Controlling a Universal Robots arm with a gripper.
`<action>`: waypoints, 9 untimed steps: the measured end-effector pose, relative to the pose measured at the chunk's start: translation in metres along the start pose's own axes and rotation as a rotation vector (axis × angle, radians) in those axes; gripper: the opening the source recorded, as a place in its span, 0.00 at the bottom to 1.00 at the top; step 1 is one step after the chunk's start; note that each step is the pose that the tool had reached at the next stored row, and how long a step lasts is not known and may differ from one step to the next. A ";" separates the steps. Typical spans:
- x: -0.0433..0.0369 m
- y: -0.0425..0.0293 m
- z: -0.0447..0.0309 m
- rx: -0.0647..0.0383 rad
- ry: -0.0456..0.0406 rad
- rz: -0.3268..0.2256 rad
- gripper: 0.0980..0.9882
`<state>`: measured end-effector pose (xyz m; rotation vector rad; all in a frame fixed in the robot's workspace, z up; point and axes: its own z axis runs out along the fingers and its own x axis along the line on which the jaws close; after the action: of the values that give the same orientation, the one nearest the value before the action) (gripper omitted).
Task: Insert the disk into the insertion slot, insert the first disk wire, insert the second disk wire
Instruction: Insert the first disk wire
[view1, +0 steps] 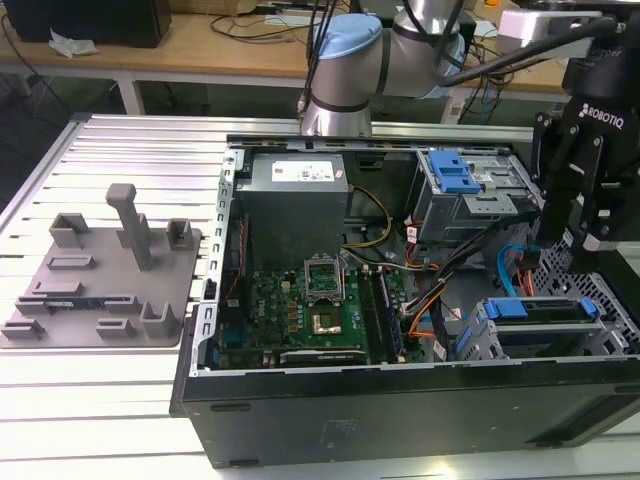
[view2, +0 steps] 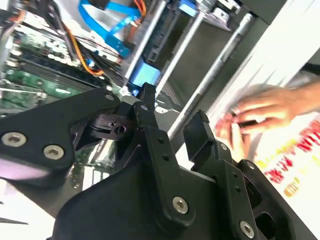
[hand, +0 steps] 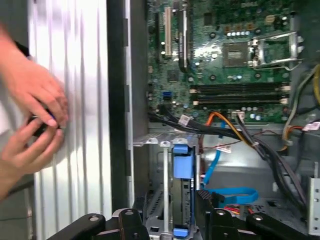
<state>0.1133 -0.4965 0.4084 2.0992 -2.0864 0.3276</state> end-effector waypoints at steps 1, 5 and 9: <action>-0.0028 -0.0001 -0.0007 0.000 0.0017 0.001 0.46; -0.0046 0.0001 0.0014 -0.015 0.0045 0.069 0.46; -0.0121 0.0001 0.0075 -0.031 0.0179 0.127 0.46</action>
<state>0.1135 -0.4868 0.3979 1.9445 -2.2049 0.3274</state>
